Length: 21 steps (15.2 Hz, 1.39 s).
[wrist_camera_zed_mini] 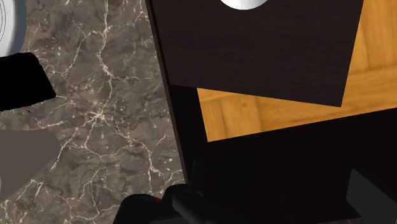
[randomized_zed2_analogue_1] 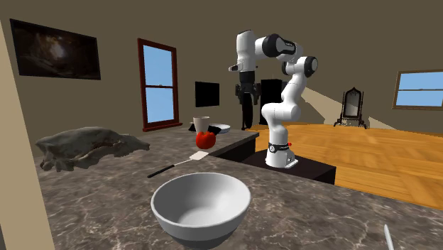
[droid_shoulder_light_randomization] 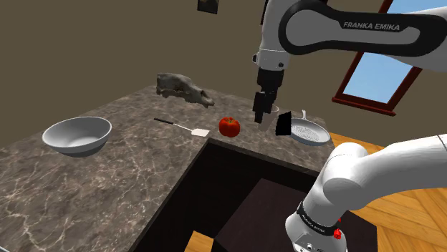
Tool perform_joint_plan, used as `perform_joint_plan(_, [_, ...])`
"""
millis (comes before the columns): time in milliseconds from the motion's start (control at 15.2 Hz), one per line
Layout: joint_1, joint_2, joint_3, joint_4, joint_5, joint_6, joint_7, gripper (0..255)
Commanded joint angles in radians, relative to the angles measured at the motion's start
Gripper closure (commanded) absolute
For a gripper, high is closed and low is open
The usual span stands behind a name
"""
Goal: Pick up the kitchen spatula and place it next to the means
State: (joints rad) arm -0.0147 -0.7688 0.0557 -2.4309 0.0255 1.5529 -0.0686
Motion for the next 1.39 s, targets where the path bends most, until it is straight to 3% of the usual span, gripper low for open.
perform_joint_plan(0, [0.000, 0.000, 0.000, 0.000, 0.000, 0.000, 0.000, 0])
perform_joint_plan(660, [0.003, 0.338, -0.017, 0.079, -0.016, 0.313, -0.076, 0])
perform_joint_plan(1320, [0.009, 0.703, -0.021, 0.295, -0.020, 0.517, -0.143, 0])
